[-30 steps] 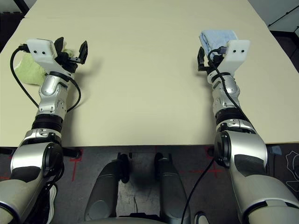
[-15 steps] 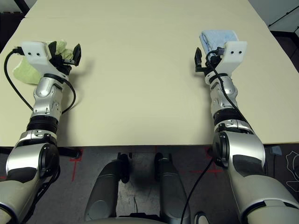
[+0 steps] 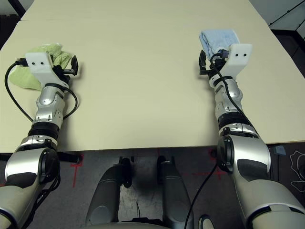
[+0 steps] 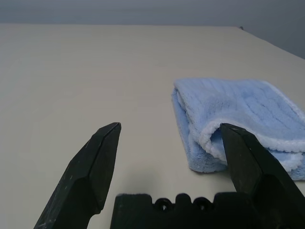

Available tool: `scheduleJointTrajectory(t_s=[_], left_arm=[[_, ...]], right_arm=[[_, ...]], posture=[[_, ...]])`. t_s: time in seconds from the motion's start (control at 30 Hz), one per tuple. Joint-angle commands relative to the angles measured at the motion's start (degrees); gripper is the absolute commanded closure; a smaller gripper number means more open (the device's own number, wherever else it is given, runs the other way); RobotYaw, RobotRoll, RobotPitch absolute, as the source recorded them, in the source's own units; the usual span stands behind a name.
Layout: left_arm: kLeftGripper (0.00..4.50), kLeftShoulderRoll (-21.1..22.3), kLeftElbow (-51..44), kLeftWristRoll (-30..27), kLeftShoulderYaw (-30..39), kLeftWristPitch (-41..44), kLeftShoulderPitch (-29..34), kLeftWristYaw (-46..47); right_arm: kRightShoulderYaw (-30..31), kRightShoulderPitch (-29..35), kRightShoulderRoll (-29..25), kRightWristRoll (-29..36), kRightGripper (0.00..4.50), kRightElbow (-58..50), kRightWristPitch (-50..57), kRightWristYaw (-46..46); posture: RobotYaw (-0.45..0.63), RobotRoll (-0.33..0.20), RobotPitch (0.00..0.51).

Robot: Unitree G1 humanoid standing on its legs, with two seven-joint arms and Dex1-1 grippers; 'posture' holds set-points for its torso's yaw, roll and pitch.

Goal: Fold the towel and set it aside.

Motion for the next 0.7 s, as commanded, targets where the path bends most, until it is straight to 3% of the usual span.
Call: scheduleJointTrajectory(t_s=[0.03,0.7], left_arm=[[0.02,0.5,0.8,0.2,-0.2,-0.4,-0.6,-1.0],[0.02,-0.2,2.2,-0.1,-0.4,1.7,-1.7,-2.4]], right_arm=[[-0.1,-0.4,0.4,-0.2,0.0,0.6,0.1,-0.5],[0.0,-0.2,0.0,-0.6,0.0,0.3,0.1,-1.7]], posture=[[-0.03,0.0,0.213],[-0.06,0.0,0.213]])
